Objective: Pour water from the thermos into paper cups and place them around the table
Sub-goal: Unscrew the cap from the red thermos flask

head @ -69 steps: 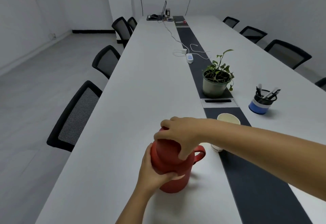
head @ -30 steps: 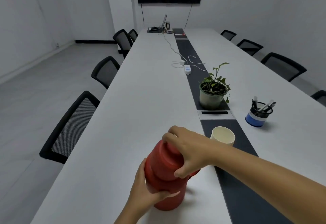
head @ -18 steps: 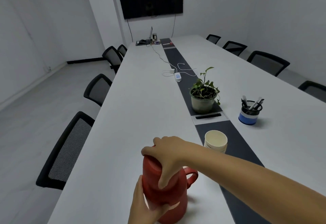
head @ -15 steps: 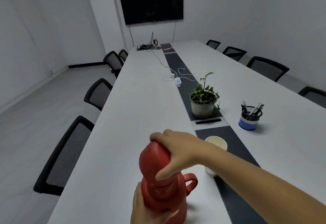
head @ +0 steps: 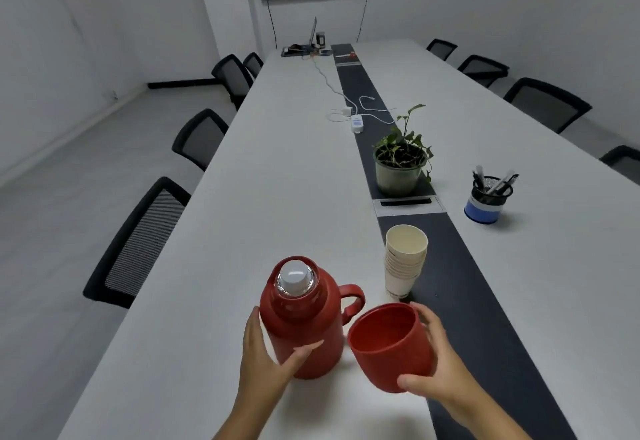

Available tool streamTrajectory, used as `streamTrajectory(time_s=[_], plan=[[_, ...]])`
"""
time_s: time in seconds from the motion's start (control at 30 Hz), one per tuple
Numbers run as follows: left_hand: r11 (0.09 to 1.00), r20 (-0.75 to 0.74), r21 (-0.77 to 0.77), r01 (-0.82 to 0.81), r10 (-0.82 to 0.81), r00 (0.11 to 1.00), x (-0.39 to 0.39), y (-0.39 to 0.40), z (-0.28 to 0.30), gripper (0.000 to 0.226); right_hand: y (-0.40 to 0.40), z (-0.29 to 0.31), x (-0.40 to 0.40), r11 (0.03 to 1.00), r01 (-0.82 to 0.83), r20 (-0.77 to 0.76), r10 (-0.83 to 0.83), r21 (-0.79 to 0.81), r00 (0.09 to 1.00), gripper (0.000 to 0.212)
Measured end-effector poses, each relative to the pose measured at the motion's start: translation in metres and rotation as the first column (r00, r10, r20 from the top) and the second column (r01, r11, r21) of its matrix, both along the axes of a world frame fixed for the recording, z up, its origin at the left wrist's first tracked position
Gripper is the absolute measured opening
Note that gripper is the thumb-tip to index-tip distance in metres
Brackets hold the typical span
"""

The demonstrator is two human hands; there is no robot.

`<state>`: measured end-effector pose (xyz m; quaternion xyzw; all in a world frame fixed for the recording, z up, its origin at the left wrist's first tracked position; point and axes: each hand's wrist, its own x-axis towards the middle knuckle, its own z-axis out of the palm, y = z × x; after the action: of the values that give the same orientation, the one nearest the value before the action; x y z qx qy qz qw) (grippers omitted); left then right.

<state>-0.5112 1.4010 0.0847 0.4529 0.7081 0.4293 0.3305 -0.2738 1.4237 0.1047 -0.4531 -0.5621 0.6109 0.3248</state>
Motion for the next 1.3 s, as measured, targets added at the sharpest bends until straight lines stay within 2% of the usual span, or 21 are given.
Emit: streamTrajectory(time_s=[0.07,0.13,0.2,0.27,0.33,0.4,0.43,0.53,0.6,0.7,0.8,0.9,1.07,1.17,1.3], plan=[[0.998,0.0,-0.053,-0.029,0.029,1.0,-0.004,-0.018,-0.014,0.08,-0.01,-0.009,-0.012,0.998,-0.057,0.031,0.057,-0.01,0.998,0.095],[0.992,0.066,-0.067,-0.11,0.114,0.991,-0.011,-0.039,-0.026,0.05,-0.013,-0.022,-0.033,0.993,-0.102,0.03,0.104,-0.06,0.994,0.08],[0.981,0.105,-0.155,-0.119,0.136,0.985,-0.015,-0.056,-0.03,0.028,-0.021,-0.038,-0.058,0.99,-0.12,0.055,0.124,-0.071,0.991,0.07],[0.96,0.056,-0.195,-0.203,0.217,0.975,-0.03,-0.075,-0.039,0.023,-0.03,-0.054,-0.087,0.979,-0.205,0.091,0.202,0.015,0.975,0.083],[0.938,-0.174,-0.218,-0.269,0.234,0.957,-0.056,-0.094,-0.049,0.031,-0.037,-0.07,-0.118,0.962,-0.269,0.103,0.264,0.041,0.959,0.094],[0.925,-0.466,-0.286,-0.249,0.093,0.88,-0.091,-0.111,-0.062,0.045,-0.038,-0.081,-0.153,0.953,-0.298,0.11,0.291,0.053,0.95,0.091],[0.914,-0.558,-0.325,-0.241,0.02,0.829,-0.111,-0.117,-0.07,0.049,-0.035,-0.088,-0.171,0.954,-0.292,0.129,0.282,0.064,0.951,0.09],[0.882,-0.672,-0.405,-0.241,-0.109,0.732,-0.167,-0.118,-0.089,0.053,-0.011,-0.105,-0.218,0.971,-0.232,0.168,0.218,0.066,0.961,0.099],[0.884,-0.685,-0.413,-0.218,-0.144,0.715,-0.199,-0.112,-0.101,0.052,0.012,-0.113,-0.248,0.983,-0.177,0.181,0.165,0.049,0.969,0.107],[0.894,-0.671,-0.423,-0.148,-0.2,0.714,-0.234,-0.095,-0.12,0.051,0.046,-0.125,-0.288,0.996,-0.037,0.216,0.019,0.08,0.976,0.104],[0.914,-0.664,-0.396,-0.088,-0.219,0.715,-0.248,-0.084,-0.129,0.072,0.068,-0.133,-0.318,0.984,0.116,0.243,-0.147,0.139,0.959,0.097],[0.907,-0.657,-0.418,-0.053,-0.261,0.707,-0.252,-0.081,-0.132,0.087,0.08,-0.138,-0.336,0.943,0.253,0.267,-0.306,0.215,0.914,0.091],[0.873,-0.613,-0.487,-0.006,-0.337,0.714,-0.254,-0.08,-0.128,0.088,0.094,-0.141,-0.353,0.847,0.397,0.356,-0.514,0.353,0.781,0.093],[0.84,-0.599,-0.542,0.013,-0.397,0.695,-0.252,-0.075,-0.121,0.077,0.097,-0.142,-0.358,0.827,0.408,0.41,-0.551,0.387,0.727,0.093],[0.805,-0.547,-0.592,0.039,-0.436,0.714,-0.254,-0.076,-0.116,0.108,0.078,-0.136,-0.342,0.912,0.333,0.471,-0.41,0.241,0.781,0.099]])
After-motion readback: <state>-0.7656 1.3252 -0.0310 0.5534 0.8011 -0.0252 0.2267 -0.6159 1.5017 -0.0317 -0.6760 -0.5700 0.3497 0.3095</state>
